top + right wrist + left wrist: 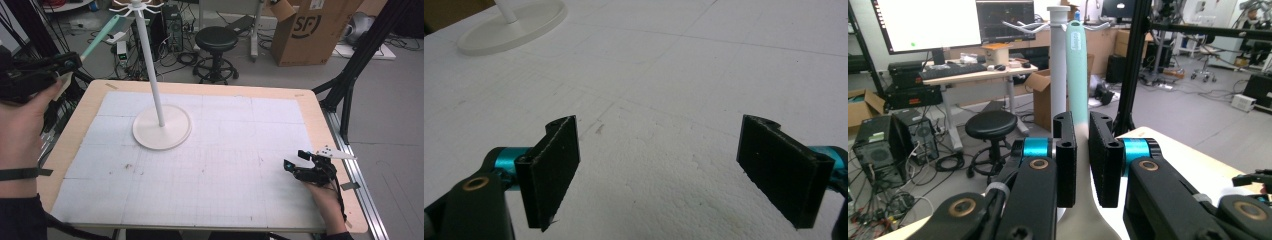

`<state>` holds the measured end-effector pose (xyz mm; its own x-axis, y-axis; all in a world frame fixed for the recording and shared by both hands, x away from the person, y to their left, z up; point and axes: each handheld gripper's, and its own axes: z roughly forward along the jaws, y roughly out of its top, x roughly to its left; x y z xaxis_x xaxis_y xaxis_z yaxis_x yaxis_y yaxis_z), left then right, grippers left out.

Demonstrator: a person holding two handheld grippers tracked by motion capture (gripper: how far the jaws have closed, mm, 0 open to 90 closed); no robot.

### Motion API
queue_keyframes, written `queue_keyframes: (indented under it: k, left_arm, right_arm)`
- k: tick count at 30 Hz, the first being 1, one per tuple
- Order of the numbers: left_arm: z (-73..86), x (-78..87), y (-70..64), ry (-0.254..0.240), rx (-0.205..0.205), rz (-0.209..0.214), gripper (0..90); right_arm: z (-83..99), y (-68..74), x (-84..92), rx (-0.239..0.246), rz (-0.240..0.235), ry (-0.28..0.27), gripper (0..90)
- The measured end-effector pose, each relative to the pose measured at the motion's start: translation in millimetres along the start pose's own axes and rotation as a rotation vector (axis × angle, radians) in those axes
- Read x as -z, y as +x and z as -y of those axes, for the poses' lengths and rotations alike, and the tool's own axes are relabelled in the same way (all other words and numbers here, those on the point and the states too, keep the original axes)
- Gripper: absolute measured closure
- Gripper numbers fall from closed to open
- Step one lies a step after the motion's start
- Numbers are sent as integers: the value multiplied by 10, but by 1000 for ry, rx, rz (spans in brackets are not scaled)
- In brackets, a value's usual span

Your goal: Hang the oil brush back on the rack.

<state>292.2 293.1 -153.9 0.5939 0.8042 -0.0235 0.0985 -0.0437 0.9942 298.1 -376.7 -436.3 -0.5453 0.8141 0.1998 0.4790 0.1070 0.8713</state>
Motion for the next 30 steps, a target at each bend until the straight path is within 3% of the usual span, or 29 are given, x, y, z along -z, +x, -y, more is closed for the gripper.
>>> queue_keyframes:
  k: [30]
  left_arm:
    - [-20, -69, 15, -7, -2, 1, 822]
  right_arm:
    - [-2, -1, 6, -8, -3, -4, 167]
